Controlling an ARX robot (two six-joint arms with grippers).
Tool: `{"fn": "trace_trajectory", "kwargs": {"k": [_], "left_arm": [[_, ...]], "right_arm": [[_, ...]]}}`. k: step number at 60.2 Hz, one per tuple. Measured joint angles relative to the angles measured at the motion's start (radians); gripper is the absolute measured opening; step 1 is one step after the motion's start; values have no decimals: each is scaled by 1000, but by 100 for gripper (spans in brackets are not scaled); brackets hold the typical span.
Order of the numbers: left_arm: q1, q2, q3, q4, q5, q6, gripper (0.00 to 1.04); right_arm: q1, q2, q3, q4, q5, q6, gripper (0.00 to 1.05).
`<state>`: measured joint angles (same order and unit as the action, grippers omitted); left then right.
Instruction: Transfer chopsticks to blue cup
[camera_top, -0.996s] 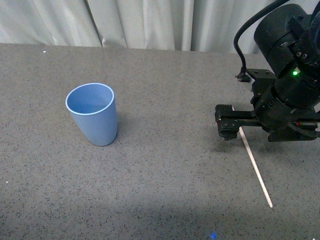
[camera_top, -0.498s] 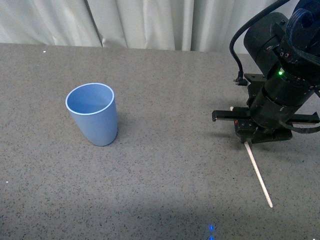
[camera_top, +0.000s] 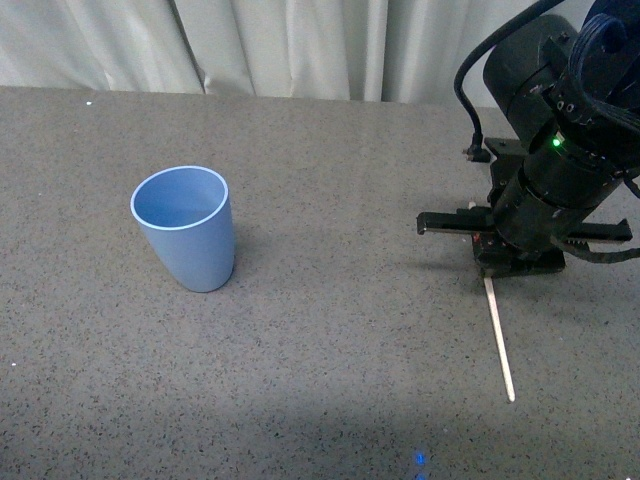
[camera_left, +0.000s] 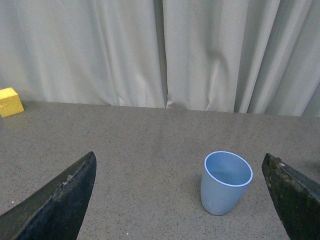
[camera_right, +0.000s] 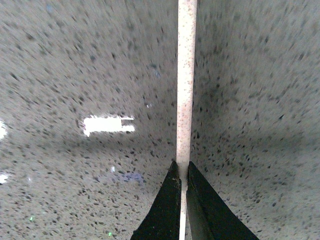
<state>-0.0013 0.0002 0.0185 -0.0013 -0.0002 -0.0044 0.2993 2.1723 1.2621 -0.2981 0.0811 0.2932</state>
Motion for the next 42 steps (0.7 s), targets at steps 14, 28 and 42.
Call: {"fn": "trace_trajectory", "kwargs": {"k": [14, 28, 42], "left_arm": [[0, 0, 0, 0, 0, 0, 98], [0, 0, 0, 0, 0, 0, 98], [0, 0, 0, 0, 0, 0, 98]], "right_arm": [[83, -220, -72, 348, -39, -56, 1], [172, -277, -115, 797, -285, -9, 1], [230, -198, -99, 982, -405, -28, 1]]}}
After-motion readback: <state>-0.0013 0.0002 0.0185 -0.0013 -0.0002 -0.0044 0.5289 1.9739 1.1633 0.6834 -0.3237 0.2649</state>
